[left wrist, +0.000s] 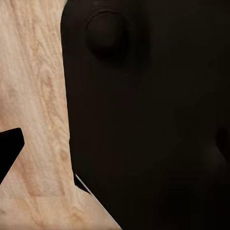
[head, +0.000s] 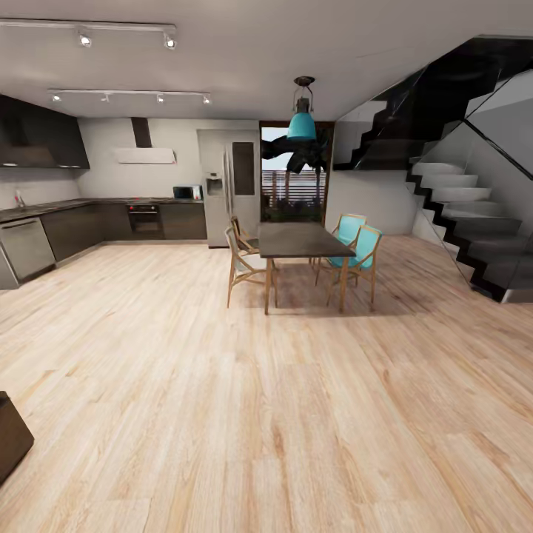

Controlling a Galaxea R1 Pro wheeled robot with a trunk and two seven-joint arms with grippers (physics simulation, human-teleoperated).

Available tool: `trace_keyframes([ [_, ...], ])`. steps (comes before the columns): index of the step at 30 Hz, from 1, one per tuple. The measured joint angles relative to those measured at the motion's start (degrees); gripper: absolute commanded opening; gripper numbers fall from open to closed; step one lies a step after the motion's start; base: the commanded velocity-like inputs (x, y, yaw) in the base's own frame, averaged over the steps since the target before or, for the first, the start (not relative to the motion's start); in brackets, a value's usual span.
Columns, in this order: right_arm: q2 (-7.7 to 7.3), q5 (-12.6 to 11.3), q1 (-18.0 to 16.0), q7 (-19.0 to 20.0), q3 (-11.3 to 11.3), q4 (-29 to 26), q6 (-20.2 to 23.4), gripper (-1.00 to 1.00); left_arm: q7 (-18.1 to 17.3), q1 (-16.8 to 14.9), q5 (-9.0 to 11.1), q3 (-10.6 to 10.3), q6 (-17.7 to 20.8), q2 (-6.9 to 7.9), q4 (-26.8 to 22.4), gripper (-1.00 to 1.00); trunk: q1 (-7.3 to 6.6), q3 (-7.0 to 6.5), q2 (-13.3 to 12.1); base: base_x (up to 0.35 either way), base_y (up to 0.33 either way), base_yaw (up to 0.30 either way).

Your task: Turn on the radio receiver that's on the table in the living room.

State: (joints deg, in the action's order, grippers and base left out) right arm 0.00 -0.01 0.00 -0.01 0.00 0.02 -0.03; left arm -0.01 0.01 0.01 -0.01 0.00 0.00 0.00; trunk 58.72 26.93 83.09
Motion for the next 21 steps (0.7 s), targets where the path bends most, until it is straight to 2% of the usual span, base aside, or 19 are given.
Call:
trace_keyframes([
  [7, 2.25, 0.02, -2.23, -0.08, -0.01, 0.15, -0.29, 1.0, -0.08, 2.19, 0.04, -0.1, 0.0, -1.9, 0.05, 1.0, 0.01, 0.0, -0.01, 0.0, 0.0, 0.0],
  [12, 3.8, 0.05, -3.39, -0.08, 0.0, 0.16, -0.19, 1.0, -0.1, 2.6, 0.05, -0.01, -0.04, -3.51, 0.05, 1.0, 0.01, 0.0, -0.01, 0.0, 0.0, 0.0],
  [21, 3.84, -0.01, -3.43, -0.08, 0.02, 0.16, -0.09, 1.0, -0.23, 2.62, 0.0, -0.06, 0.11, -4.1, 0.07, 1.0, 0.01, 0.0, -0.01, 0.0, 0.0, 0.0],
])
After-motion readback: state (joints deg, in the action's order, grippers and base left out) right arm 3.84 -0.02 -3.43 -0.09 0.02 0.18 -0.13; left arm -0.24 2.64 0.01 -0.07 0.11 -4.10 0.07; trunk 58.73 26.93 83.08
